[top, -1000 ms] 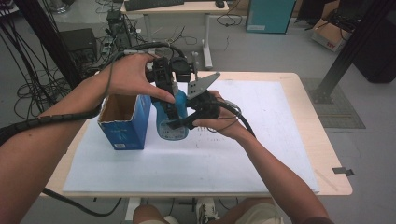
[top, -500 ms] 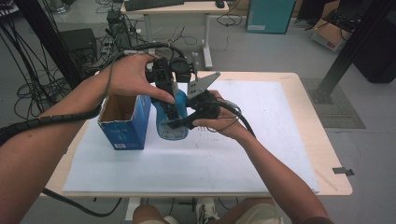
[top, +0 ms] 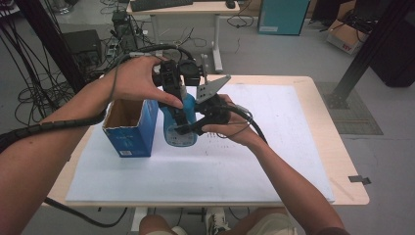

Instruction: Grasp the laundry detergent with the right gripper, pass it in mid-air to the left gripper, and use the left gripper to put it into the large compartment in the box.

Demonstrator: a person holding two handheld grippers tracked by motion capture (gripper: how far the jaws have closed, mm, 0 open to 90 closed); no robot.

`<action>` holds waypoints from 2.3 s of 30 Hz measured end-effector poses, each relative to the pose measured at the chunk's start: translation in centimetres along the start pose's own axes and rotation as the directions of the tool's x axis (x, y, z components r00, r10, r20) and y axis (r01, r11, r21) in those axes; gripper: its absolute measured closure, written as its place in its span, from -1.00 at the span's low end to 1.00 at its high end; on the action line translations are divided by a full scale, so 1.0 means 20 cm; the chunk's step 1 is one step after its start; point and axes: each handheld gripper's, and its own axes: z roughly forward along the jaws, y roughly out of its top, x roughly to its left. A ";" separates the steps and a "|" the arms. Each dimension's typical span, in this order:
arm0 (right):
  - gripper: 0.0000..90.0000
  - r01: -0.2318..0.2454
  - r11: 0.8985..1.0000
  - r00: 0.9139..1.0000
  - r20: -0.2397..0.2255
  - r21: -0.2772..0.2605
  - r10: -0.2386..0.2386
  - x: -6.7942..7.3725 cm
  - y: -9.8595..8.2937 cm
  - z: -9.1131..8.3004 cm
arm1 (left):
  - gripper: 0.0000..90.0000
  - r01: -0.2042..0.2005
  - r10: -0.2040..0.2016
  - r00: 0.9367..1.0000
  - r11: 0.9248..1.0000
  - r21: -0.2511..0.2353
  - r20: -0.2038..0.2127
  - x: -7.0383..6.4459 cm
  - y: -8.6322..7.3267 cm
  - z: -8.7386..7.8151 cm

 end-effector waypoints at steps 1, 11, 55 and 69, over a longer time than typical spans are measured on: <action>-0.03 -0.002 1.000 1.000 -0.001 -0.001 0.002 0.00 0.00 0.00 | -0.89 -0.005 0.005 1.000 1.000 0.003 0.004 0.00 0.00 0.00; -0.03 0.018 1.000 1.000 -0.006 0.005 -0.018 0.00 0.00 -0.01 | -0.88 -0.002 0.002 1.000 1.000 0.007 0.002 0.00 0.01 0.01; -0.03 0.047 0.999 0.999 0.006 0.024 -0.048 0.00 0.02 -0.01 | -0.83 -0.001 0.001 1.000 1.000 0.023 -0.012 0.01 0.01 0.02; -0.03 0.066 0.998 0.998 0.013 0.021 -0.066 0.00 0.02 -0.02 | -0.58 -0.015 0.016 1.000 0.999 0.047 -0.017 0.02 0.01 0.03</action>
